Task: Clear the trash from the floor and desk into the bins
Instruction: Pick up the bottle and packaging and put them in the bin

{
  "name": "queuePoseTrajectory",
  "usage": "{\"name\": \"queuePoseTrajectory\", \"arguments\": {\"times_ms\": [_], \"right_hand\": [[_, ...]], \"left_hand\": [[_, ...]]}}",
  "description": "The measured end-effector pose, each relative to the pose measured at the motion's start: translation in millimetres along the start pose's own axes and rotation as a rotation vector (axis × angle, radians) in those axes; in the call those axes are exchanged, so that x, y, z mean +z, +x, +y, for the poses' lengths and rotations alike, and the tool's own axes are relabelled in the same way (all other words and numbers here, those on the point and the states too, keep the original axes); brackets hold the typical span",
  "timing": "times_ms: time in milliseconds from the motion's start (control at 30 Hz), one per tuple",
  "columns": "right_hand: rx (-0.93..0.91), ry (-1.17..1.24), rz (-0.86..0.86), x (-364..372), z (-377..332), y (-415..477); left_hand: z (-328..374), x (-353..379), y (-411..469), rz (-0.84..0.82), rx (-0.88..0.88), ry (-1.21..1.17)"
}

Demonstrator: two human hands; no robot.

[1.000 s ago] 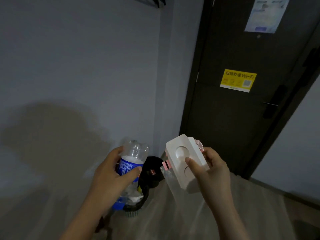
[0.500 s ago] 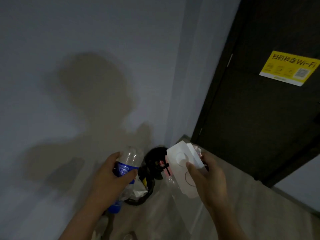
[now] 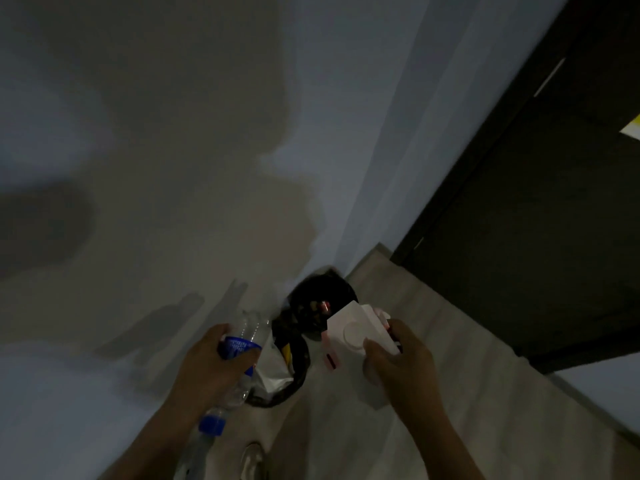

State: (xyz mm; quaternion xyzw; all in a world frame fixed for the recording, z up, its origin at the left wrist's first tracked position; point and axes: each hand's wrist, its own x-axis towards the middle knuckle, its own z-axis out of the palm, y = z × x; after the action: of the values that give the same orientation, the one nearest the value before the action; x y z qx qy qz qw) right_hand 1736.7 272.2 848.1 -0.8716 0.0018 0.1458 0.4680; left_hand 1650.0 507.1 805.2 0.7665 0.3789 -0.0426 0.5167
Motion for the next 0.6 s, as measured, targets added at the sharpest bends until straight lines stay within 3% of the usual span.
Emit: {"name": "queuePoseTrajectory", "arguments": {"times_ms": [300, 600], "right_hand": [[0.114, 0.024, -0.131, 63.4, 53.2, 90.8], [0.216, -0.071, -0.384, 166.0, 152.3, 181.6]], "left_hand": [[-41.1, 30.1, 72.4, -0.068, -0.175, 0.169], [-122.1, 80.2, 132.4, 0.011, -0.329, 0.236]]}}
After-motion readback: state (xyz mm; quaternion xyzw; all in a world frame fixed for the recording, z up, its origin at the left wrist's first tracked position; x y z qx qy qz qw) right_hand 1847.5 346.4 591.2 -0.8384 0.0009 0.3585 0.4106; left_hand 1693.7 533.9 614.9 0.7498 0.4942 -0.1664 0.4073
